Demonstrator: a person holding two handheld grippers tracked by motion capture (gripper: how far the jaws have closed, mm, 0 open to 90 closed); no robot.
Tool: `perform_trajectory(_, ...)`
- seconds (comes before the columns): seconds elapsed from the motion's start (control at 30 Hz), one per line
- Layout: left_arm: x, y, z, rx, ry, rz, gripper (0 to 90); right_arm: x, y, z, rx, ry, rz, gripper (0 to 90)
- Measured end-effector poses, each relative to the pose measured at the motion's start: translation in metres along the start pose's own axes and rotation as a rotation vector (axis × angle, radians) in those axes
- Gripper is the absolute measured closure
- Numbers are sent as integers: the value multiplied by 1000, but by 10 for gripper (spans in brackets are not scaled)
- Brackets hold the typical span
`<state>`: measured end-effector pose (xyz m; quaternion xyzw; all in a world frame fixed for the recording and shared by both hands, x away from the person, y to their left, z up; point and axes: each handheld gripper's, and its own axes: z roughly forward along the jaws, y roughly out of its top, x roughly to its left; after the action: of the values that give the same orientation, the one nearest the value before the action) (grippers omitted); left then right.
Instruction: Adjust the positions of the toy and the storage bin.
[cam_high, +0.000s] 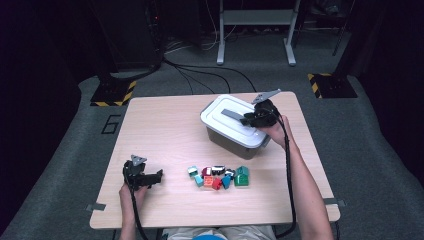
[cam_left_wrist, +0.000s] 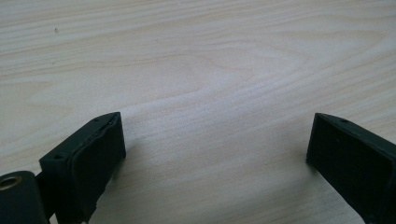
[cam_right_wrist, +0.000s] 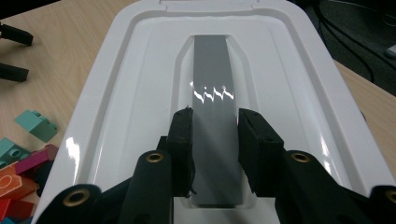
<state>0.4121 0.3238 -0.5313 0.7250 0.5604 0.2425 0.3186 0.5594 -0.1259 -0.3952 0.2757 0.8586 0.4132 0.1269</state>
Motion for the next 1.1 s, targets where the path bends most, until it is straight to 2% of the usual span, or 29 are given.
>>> perform_trajectory(0.23, 0, 0, 0, 0, 0, 0, 41, 2, 2, 3, 4, 22, -24, 667)
perform_trajectory(0.5, 0, 0, 0, -1, 0, -1, 41, 2, 4, 4, 6, 44, -31, 667)
perform_trajectory(0.73, 0, 0, 0, 0, 0, -1, 41, 5, 7, 7, 13, 69, -53, 668)
perform_trajectory(0.77, 0, 0, 0, 1, 0, 1, 41, 4, 7, 7, 16, 74, -71, 668)
perform_trajectory(1.1, 0, 0, 0, 0, 0, 0, 41, 7, 8, 8, 14, 92, -89, 668)
